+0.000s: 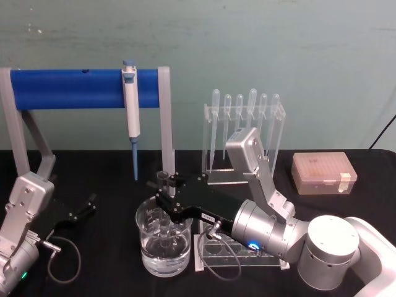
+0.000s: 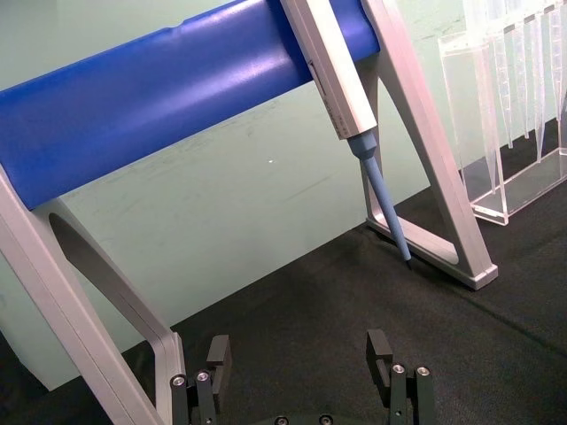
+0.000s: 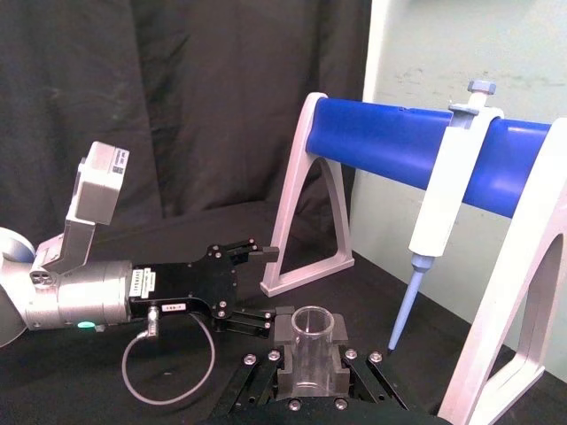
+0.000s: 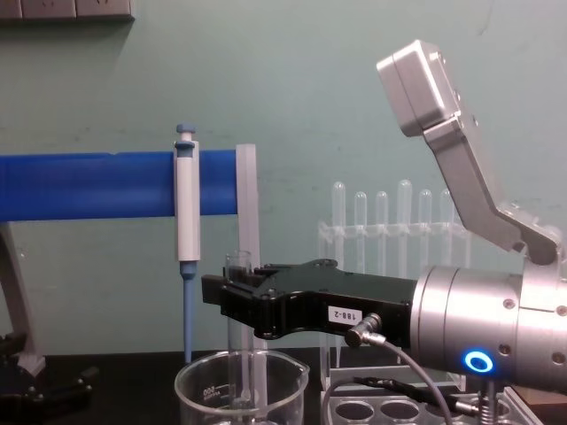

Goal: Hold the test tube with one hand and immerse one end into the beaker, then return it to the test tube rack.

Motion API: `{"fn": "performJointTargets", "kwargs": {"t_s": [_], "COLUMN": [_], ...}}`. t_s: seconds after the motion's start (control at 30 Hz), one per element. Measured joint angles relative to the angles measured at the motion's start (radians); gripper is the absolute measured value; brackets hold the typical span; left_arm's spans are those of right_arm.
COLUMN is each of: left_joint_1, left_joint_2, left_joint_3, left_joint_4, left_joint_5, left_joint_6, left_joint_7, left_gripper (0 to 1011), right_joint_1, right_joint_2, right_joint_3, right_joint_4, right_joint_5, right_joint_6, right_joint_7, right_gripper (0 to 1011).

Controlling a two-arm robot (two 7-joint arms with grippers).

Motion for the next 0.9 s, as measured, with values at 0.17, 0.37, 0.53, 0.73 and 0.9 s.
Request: {"fn": "performJointTargets", "kwargs": {"t_s": [0.17,0.37,0.53,0.73,0.9], "left_joint_1": [0.000,0.000,0.000,0.000,0.000], "left_joint_2": [0.000,0.000,0.000,0.000,0.000], "left_joint_3": [0.000,0.000,0.000,0.000,0.000], "left_joint_4": [0.000,0.000,0.000,0.000,0.000], "left_joint_5": [0.000,0.000,0.000,0.000,0.000], "left_joint_6": [0.000,0.000,0.000,0.000,0.000], "left_joint_7": [0.000,0.000,0.000,0.000,0.000], "left_gripper": [1000,1000,1000,1000,1000], "right_joint_1": [0.000,0.000,0.000,0.000,0.000], "right_joint_2": [0.000,0.000,0.000,0.000,0.000], "right_joint_3": [0.000,0.000,0.000,0.000,0.000], "right_joint_4": [0.000,0.000,0.000,0.000,0.000], "right_joint_5": [0.000,0.000,0.000,0.000,0.000], "right_joint_6": [0.000,0.000,0.000,0.000,0.000], "right_joint_7": [0.000,0.000,0.000,0.000,0.000], "right_gripper": [224,225,224,225,225]}}
